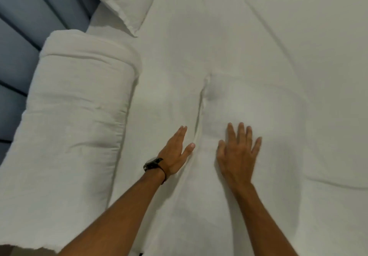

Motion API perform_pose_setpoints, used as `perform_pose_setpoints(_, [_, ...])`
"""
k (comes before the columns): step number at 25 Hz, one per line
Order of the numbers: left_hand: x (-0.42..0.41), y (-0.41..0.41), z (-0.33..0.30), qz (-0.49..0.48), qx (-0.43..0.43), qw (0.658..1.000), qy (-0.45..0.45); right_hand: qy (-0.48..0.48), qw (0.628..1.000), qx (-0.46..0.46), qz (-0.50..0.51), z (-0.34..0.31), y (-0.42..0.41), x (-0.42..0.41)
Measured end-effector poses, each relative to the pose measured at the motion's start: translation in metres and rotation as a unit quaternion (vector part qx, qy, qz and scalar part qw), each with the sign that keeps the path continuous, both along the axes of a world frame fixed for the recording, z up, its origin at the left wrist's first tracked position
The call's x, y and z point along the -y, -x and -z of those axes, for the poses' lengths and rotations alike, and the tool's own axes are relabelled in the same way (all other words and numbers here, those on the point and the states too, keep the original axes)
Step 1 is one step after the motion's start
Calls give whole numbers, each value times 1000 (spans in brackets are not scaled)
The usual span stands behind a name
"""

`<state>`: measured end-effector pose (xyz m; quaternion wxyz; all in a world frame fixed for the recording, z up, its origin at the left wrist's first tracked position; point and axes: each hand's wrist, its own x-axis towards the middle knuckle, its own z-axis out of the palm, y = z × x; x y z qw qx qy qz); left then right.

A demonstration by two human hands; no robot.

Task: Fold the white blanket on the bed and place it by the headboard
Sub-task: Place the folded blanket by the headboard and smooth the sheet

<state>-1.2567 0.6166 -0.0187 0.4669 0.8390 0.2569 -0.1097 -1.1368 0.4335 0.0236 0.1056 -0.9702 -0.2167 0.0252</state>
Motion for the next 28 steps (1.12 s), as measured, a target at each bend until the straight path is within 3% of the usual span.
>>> perform_pose_setpoints(3, [63, -34, -10, -83, 14, 990, 115, -8, 989, -94, 118, -10, -33, 73])
perform_pose_setpoints(5, [85, -48, -16, -164, 15, 976, 141, -55, 960, -200, 190, -12, -45, 112])
perform_pose_setpoints(8, [91, -56, -26, -206, -12, 971, 123, -178, 859, -320, 358, -11, -56, 150])
perform_pose_setpoints(10, [92, -56, -36, -188, 28, 975, 113, -255, 781, -361, 440, -6, -53, 167])
perform_pose_setpoints(11, [92, -56, -42, -181, 53, 976, 110, -286, 768, -369, 439, -2, -51, 173])
perform_pose_setpoints(15, [66, -33, -84, -208, 102, 969, 83, -349, 785, -332, 389, -9, -30, 155])
perform_pose_setpoints(21, [-98, 77, -179, -280, 140, 948, -48, -433, 797, -344, 242, -60, 45, -26])
perform_pose_setpoints(24, [-193, 145, -249, -307, 84, 937, -147, -444, 795, -381, 163, -101, 84, -131])
perform_pose_setpoints(28, [-288, 201, -288, -333, -61, 876, -344, -314, 863, -396, 12, -142, 134, -239])
